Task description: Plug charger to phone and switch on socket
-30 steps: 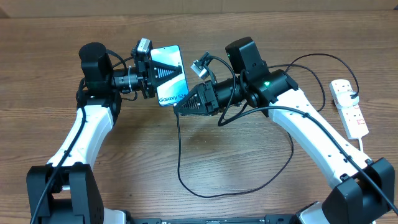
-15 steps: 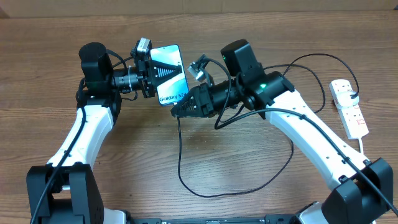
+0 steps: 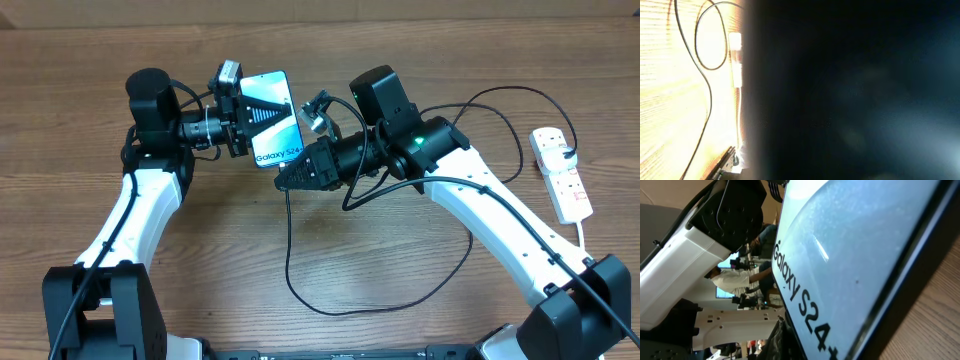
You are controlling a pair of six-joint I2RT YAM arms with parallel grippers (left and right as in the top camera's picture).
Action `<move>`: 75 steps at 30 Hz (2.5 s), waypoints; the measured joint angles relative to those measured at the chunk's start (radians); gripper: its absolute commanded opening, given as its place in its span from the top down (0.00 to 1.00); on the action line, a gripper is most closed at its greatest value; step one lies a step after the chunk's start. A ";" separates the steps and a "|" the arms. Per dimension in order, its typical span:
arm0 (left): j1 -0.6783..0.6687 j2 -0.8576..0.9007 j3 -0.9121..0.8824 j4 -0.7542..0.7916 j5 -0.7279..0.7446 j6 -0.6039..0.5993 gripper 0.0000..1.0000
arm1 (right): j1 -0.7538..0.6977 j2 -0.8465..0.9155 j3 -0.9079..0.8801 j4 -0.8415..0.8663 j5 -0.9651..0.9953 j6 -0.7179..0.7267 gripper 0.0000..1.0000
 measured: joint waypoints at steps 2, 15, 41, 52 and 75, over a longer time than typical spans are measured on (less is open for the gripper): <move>0.001 0.000 0.000 0.000 0.000 0.003 0.96 | 0.000 0.000 0.000 0.010 -0.001 0.013 0.96; 0.013 0.000 0.000 0.002 0.035 0.071 0.96 | 0.013 0.000 -0.008 0.046 -0.001 0.076 0.96; 0.011 0.000 0.015 0.005 0.002 0.071 0.96 | 0.002 0.000 -0.021 0.132 0.006 0.161 0.96; -0.074 -0.004 0.013 0.000 0.088 0.098 0.96 | -0.035 -0.002 -0.017 0.187 -0.016 0.119 0.00; 0.019 -0.006 0.000 -0.003 0.060 0.100 0.96 | -0.040 0.000 0.000 -0.016 -0.091 -0.121 0.45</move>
